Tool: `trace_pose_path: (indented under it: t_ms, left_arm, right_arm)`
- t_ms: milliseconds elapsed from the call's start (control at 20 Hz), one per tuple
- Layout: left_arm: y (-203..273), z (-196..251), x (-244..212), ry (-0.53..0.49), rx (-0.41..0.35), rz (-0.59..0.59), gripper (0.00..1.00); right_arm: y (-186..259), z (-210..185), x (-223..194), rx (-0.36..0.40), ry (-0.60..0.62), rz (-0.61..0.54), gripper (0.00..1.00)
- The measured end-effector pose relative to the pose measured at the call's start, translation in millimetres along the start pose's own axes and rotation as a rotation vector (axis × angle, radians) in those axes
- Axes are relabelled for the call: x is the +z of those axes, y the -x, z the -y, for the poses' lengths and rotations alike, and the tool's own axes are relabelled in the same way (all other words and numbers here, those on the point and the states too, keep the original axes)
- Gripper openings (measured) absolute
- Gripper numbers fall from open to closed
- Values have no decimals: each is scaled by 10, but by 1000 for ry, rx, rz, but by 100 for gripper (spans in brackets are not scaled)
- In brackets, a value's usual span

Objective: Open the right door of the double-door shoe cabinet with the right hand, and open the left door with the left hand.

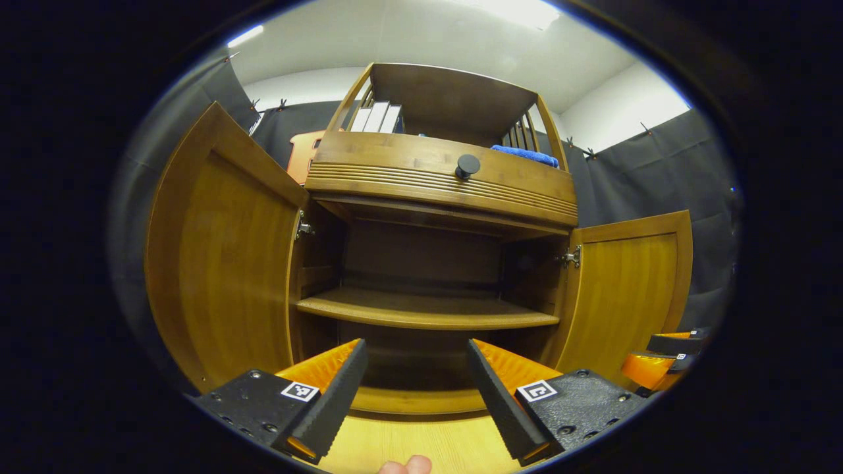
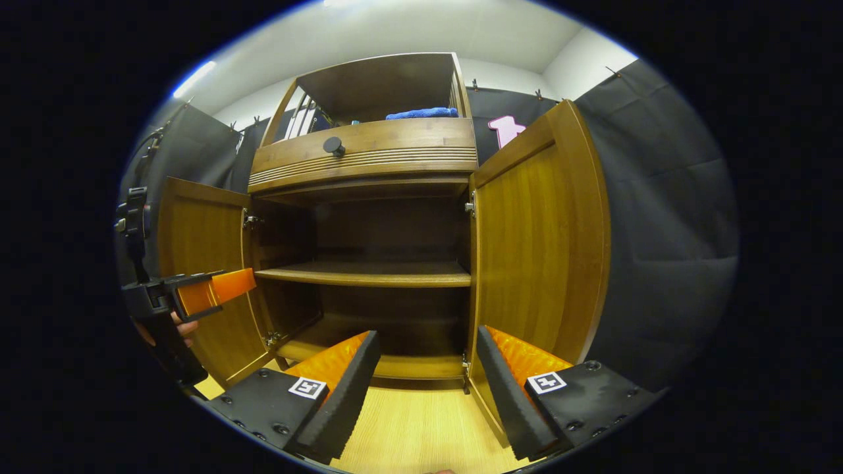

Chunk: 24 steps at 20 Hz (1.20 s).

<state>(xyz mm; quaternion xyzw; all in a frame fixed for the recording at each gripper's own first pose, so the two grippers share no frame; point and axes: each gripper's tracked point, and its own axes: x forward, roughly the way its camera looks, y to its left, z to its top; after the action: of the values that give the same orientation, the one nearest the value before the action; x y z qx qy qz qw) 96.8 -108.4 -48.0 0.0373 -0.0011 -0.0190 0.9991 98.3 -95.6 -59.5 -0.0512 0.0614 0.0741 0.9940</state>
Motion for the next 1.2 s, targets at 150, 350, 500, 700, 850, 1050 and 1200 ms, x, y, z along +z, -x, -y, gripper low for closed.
trace_pose_path:
  t_ms: [150, 350, 500, 700, 850, 1050, 1200]
  left_arm:
    - [-17, -51, 3, -20, 14, 6, 92]
    - [12, -113, -90, -37, 31, -13, 92]
    - [29, -127, -101, -39, 33, -18, 92]
    - [52, -164, -118, -45, 37, -22, 92]
    - [86, -180, -142, -51, 40, -31, 92]
    - [101, -193, -176, -59, 44, -40, 92]
    - [110, -209, -186, -65, 45, -41, 95]
  right_arm:
    - [-29, -44, -23, 12, -5, -6, 89]
    - [-30, -87, -54, 24, -8, -17, 90]
    - [-19, -102, -67, 25, -8, -21, 89]
    - [-6, -142, -94, 31, -12, -29, 89]
    - [7, -156, -113, 35, -13, -35, 90]
    - [19, -178, -132, 38, -19, -39, 90]
    - [18, -185, -141, 40, -20, -42, 89]
